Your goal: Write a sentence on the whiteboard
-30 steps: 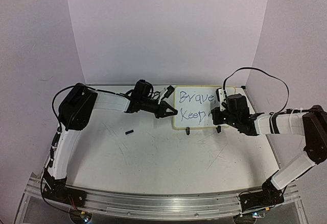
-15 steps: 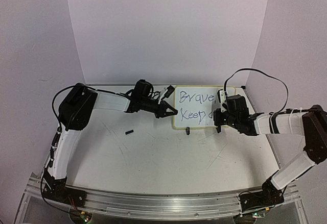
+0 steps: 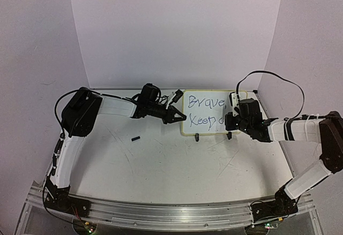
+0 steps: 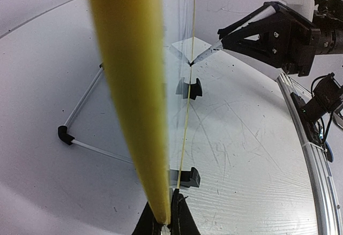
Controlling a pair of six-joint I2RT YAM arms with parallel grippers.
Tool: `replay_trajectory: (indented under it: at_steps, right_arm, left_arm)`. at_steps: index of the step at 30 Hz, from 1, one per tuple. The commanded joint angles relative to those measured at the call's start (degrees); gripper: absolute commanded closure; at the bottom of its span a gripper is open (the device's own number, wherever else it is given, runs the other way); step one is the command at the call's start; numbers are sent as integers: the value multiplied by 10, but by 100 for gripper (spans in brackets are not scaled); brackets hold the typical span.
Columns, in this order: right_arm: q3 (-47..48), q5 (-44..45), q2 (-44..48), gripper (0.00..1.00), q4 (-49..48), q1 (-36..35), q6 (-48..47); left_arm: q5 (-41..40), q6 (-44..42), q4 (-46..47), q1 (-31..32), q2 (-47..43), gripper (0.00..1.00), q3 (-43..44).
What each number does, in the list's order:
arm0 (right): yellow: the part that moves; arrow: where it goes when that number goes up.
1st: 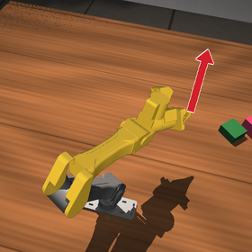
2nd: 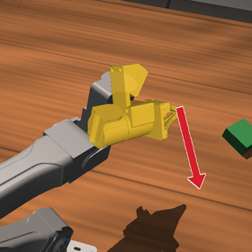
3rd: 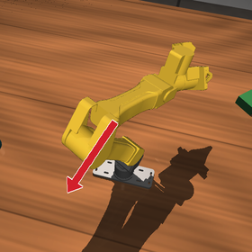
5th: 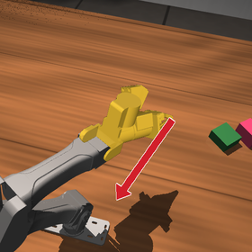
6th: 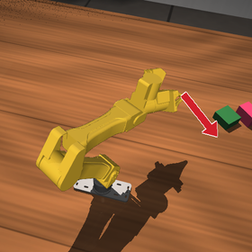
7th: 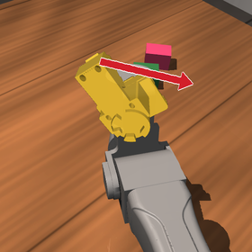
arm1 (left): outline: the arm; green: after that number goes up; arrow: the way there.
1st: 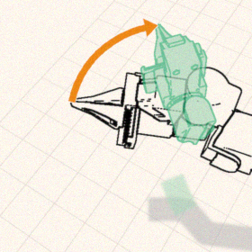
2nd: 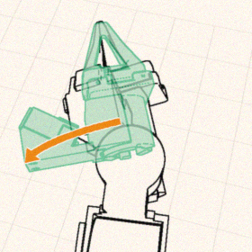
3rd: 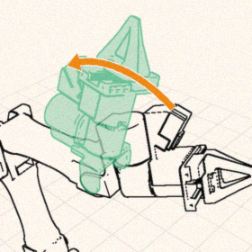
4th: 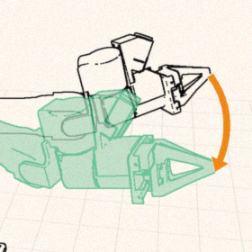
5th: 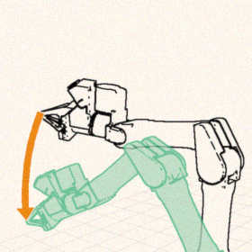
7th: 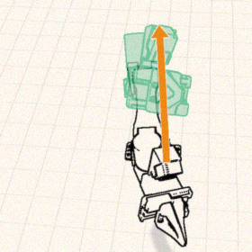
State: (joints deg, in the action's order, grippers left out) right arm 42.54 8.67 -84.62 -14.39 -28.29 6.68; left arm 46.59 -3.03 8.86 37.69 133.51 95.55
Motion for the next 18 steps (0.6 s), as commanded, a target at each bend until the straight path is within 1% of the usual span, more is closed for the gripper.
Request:
replay_trajectory:
  at_steps: [1,5,11,15,18]
  right_arm:
    - [27,36,23,100,-41,3,-9]
    - [31,34,18,100,-41,3,-9]
    - [37,-3,3,100,-47,3,-9]
    - [39,-5,4,100,-51,3,-6]
    - [39,9,-3,100,-43,3,0]
  left_arm:
    - [-98,-41,-78,-8,27,100,-2]
    - [-98,-41,-78,-8,28,100,-1]
    - [-97,-41,-79,-8,28,100,-2]
    - [-98,-41,-79,-7,27,100,-2]
    - [-98,-41,-79,-8,26,100,-3]
